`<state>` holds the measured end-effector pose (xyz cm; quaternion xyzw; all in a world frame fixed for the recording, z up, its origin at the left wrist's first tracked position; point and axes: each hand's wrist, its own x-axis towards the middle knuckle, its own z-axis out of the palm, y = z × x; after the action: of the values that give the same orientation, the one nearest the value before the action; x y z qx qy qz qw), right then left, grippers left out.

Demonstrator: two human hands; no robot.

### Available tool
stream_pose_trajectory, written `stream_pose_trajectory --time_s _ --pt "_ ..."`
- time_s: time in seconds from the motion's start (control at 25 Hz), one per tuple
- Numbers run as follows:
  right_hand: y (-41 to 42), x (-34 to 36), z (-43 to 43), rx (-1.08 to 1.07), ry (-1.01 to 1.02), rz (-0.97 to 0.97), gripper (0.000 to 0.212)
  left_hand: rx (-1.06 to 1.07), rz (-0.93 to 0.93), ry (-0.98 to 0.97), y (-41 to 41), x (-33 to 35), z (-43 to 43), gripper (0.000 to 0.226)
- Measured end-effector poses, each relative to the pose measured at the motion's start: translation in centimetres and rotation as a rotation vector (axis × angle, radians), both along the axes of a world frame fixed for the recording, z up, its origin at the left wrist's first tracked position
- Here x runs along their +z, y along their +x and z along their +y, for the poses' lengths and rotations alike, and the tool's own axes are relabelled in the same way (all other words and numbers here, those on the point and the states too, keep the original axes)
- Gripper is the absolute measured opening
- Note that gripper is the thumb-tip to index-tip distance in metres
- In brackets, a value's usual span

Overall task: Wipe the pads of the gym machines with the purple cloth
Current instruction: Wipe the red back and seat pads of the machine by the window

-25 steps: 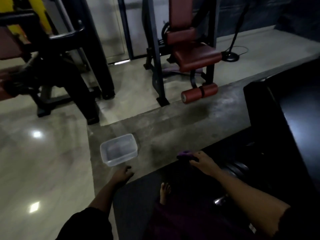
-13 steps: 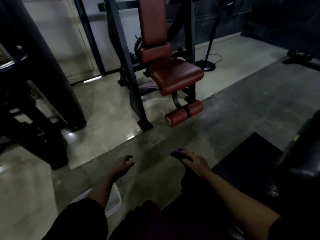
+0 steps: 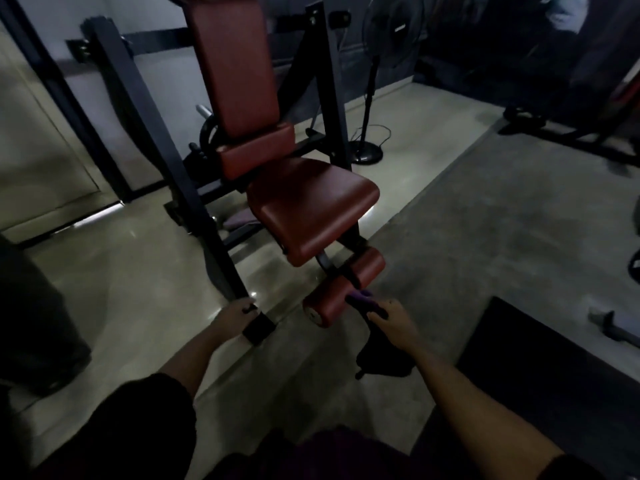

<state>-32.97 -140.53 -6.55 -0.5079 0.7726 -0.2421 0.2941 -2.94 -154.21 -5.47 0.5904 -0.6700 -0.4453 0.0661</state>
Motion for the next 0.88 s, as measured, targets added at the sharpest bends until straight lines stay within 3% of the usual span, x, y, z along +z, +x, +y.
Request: stream_pose_trajectory --time_s 0.16,0.36,0.44,0.52,0.72,0.88 --pt "-2.1 1.6 -8.2 -0.040 -0.053 -0.049 0.040 0.065 0.137 0.041 -3.0 1.5 -10.7 0.042" --pt "-5.6 3.8 -25.7 0.069 -0.233 -0.052 0.060 0.222 0.353 -0.072 -6.9 6.0 -24.1 0.035" --pt "-6.5 6.4 -32.7 0.098 -0.275 -0.038 0.052 0.266 0.421 -0.098 -8.0 8.3 -27.7 0.024" --pt "-7.3 8.7 -39.9 0.144 -0.351 -0.036 0.039 0.315 0.445 -0.170 -8.7 10.1 -31.7 0.031" --pt "-7.2 15.5 -55.8 0.243 -0.604 -0.057 0.039 0.565 0.533 -0.376 -8.5 15.7 -40.9 0.041" --pt "-6.3 21.2 -62.6 0.228 -0.768 -0.148 0.037 0.589 0.569 -0.551 -8.1 20.3 -45.8 0.042"
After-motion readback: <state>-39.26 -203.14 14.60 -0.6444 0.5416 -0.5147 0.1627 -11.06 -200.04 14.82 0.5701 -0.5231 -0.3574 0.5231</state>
